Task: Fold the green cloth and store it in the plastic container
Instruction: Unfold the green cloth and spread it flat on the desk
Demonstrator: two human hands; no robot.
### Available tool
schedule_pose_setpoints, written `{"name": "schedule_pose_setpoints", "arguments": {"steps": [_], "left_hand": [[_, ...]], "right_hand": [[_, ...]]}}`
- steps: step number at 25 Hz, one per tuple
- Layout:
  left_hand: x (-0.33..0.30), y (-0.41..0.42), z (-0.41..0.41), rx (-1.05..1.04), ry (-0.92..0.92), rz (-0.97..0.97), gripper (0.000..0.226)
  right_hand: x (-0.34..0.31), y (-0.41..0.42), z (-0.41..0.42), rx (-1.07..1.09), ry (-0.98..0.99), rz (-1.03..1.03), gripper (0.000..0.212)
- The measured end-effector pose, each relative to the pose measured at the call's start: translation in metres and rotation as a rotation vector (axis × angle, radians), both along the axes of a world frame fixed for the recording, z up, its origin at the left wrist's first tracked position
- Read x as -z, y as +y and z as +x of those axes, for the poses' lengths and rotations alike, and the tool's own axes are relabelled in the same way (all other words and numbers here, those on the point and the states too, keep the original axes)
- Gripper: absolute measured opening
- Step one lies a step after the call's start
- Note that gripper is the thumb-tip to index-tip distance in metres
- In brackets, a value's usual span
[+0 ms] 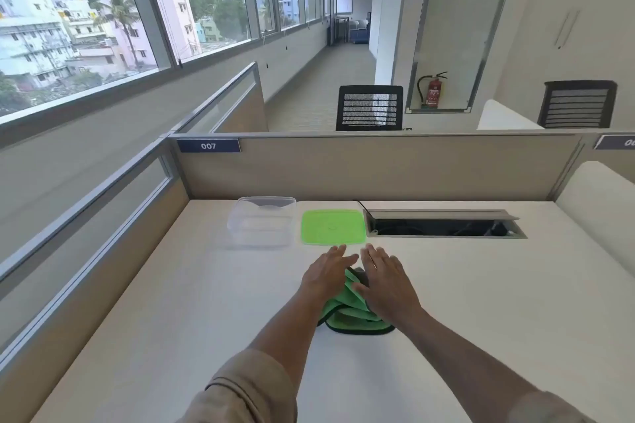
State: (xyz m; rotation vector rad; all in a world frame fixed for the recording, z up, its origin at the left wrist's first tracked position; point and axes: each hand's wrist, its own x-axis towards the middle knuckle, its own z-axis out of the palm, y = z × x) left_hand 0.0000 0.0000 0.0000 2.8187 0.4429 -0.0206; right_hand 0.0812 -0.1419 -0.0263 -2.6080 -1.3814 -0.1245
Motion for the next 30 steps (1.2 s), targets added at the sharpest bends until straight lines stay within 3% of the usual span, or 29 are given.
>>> {"name": "schedule_pose_setpoints", "arguments": {"steps": [5,10,13,19,23,30], "left_hand": [[0.004,0.002,0.002,-0.018,0.01,0.058,0.053],[0.005,0.003,0.005,-0.017,-0.078,0.137,0.025],[0.002,0.004,0.004,-0.053,-0.135,0.123,0.016],[-0.005,0.02,-0.005,-0.121,-0.169,0.121,0.02],[-0.012,0.04,-0.015,-0.195,-0.169,0.104,0.02],[-0.033,0.077,-0.036,-0.291,-0.18,0.148,0.02]], "right_hand": [[0.011,-0.008,-0.003,-0.005,-0.062,-0.006,0.055],[0.001,-0.01,-0.003,0.054,-0.119,0.011,0.023],[-0.006,-0.009,-0.001,0.076,-0.154,0.019,0.026],[-0.046,-0.008,0.005,0.132,-0.095,0.021,0.024],[-0.079,-0.012,0.021,0.151,-0.101,0.129,0.016],[-0.124,-0.018,0.051,0.183,-0.191,0.247,0.02]]}}
